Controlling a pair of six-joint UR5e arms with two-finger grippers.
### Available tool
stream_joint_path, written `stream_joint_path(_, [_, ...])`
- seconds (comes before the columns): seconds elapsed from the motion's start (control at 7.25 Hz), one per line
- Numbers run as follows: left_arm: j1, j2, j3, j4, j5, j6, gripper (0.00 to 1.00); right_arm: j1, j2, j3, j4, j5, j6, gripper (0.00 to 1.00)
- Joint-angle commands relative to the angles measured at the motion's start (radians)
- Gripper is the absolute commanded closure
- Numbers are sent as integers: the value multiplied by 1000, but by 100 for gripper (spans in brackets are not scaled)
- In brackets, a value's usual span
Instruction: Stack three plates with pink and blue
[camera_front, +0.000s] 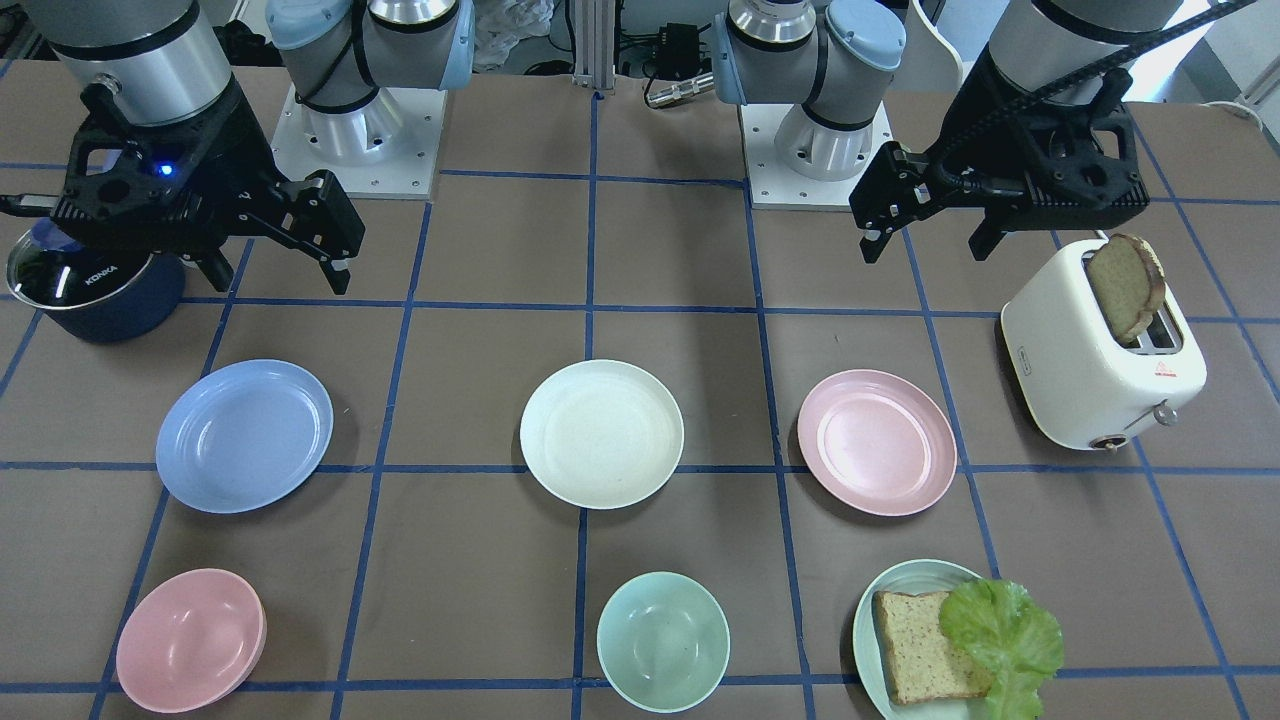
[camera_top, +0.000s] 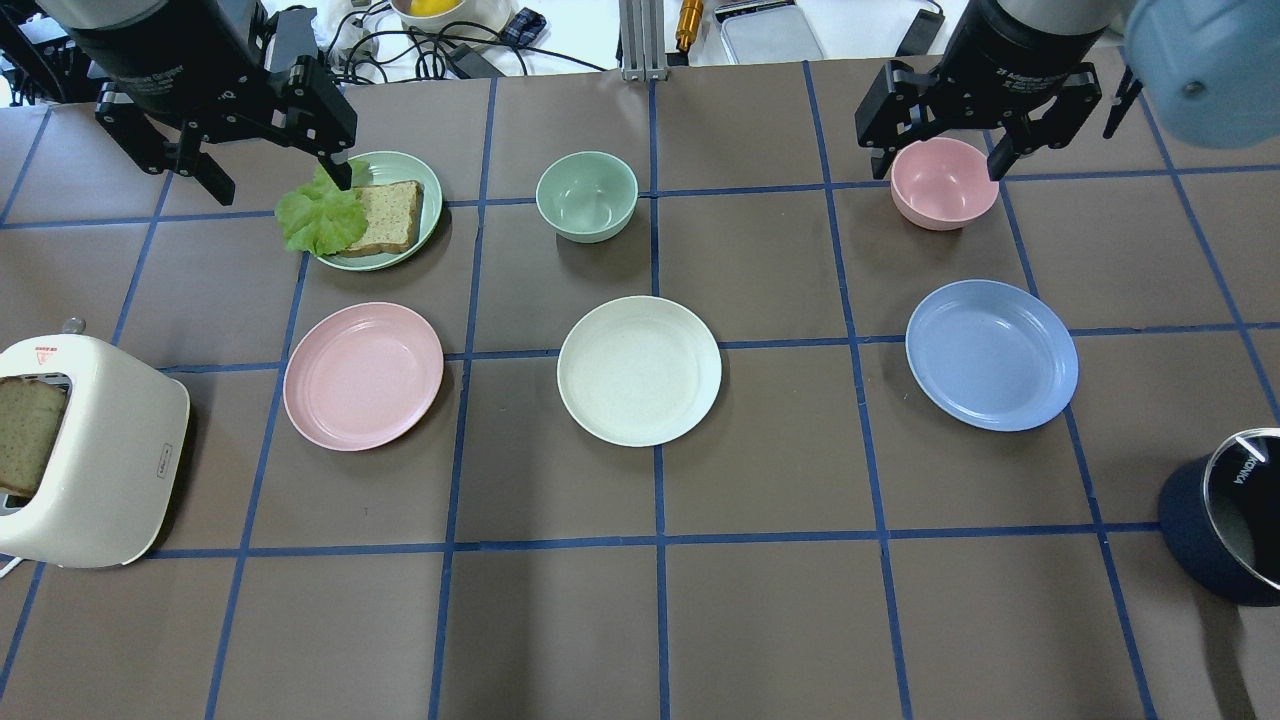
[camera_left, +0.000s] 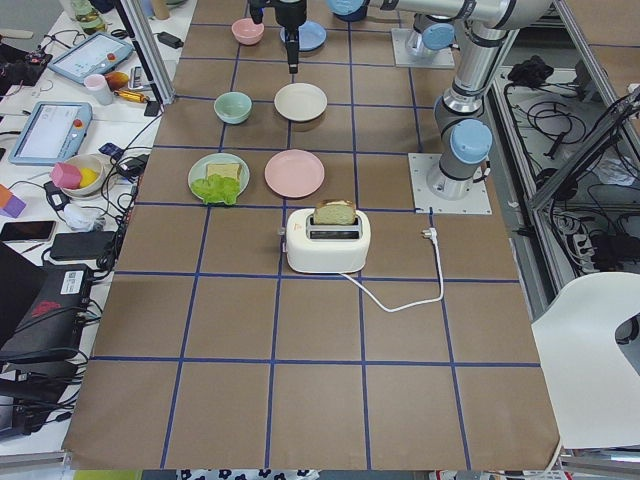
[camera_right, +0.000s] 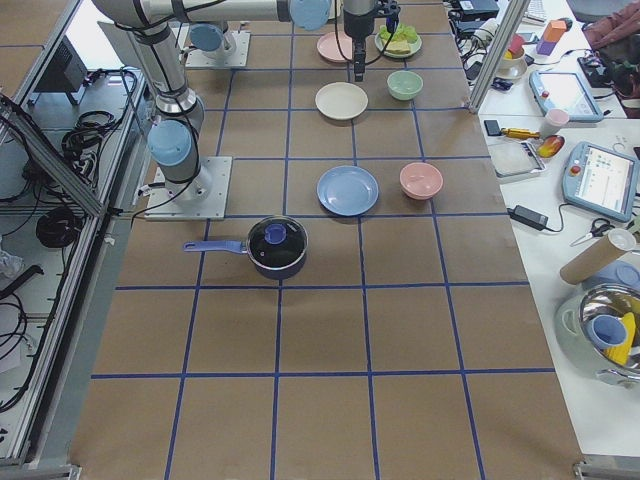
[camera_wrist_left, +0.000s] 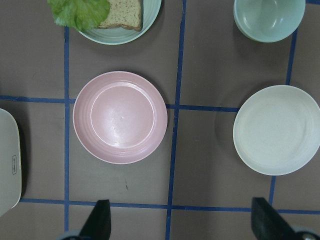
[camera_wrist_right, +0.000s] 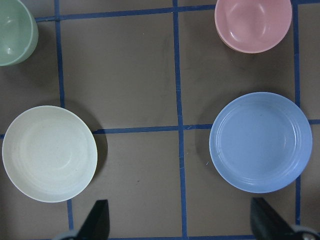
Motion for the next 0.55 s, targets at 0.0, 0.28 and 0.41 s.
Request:
stream_joint_path(0.0, [0,0,1,1,-2,2,0,1,4,-3,1,1,0,0])
stream_joint_path(0.28, [0,0,0,-1,-2,2,0,1,-2,5,1,0,0,0])
stream_joint_path(0.41, [0,0,0,-1,-2,0,0,1,1,6,-1,3,0,0])
